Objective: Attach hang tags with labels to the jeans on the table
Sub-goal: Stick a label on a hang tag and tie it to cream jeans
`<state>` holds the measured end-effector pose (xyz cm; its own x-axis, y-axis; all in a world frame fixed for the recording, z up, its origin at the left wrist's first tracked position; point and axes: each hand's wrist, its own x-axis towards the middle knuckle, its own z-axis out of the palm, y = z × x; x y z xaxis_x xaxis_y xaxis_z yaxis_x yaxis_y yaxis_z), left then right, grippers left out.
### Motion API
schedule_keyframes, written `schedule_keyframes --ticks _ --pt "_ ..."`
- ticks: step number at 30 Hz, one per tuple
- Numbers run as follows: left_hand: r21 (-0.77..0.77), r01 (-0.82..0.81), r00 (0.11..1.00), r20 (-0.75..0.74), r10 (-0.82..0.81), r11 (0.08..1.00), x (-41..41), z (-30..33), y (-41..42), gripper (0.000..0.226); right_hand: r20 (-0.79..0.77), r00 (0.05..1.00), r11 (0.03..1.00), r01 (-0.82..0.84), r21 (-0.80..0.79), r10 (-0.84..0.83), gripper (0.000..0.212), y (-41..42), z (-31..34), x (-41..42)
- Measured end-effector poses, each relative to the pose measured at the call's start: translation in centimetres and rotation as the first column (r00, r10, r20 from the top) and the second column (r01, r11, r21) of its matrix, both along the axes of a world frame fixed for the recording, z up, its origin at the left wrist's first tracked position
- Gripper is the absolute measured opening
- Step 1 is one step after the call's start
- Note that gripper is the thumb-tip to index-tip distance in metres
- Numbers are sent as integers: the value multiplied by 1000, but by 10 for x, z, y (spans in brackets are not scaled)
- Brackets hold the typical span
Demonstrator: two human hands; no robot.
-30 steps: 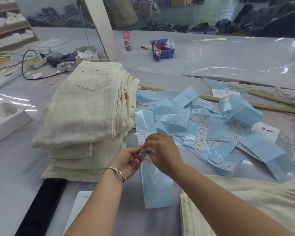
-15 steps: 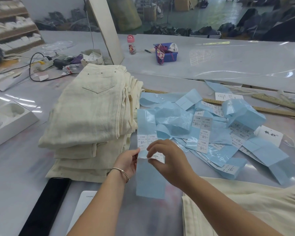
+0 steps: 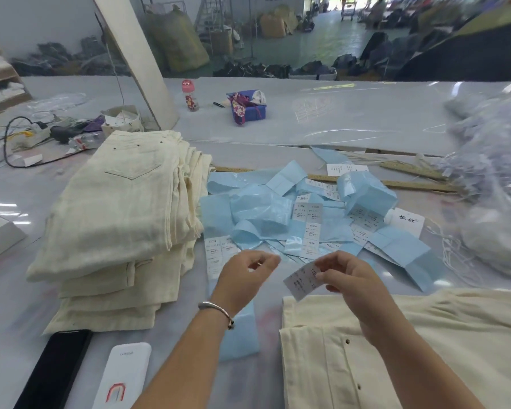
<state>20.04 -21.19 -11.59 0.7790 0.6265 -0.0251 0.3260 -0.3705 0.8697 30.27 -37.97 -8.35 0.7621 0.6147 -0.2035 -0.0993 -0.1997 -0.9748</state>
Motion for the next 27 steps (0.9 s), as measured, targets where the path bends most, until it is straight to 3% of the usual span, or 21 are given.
schedule_keyframes --ticks 3,8,11,14,19,25,27 --pt "-47 242 969 -31 -244 969 17 11 -34 5 43 999 999 2 -36 -1 13 -20 2 5" --pt "-44 299 954 48 -297 953 46 2 -67 22 96 993 996 70 -48 -65 15 -53 -5 15" --pt "-112 247 969 43 -244 963 69 -13 -82 16 316 925 949 272 -158 -212 29 -77 -25 40" --pt "-273 126 991 85 -106 954 93 -25 -96 11 379 877 889 398 -227 -296 27 -106 -45 82" --pt "-637 36 988 138 69 770 133 -35 -115 9 491 786 781 554 -288 -376 21 -127 -69 170" --pt "-714 23 993 97 66 700 162 -42 -113 8 500 800 733 552 -396 -332 25 -103 -97 264" --pt "-730 42 994 97 42 682 169 -47 -110 25 536 806 731 521 -441 -250 33 -90 -102 288"
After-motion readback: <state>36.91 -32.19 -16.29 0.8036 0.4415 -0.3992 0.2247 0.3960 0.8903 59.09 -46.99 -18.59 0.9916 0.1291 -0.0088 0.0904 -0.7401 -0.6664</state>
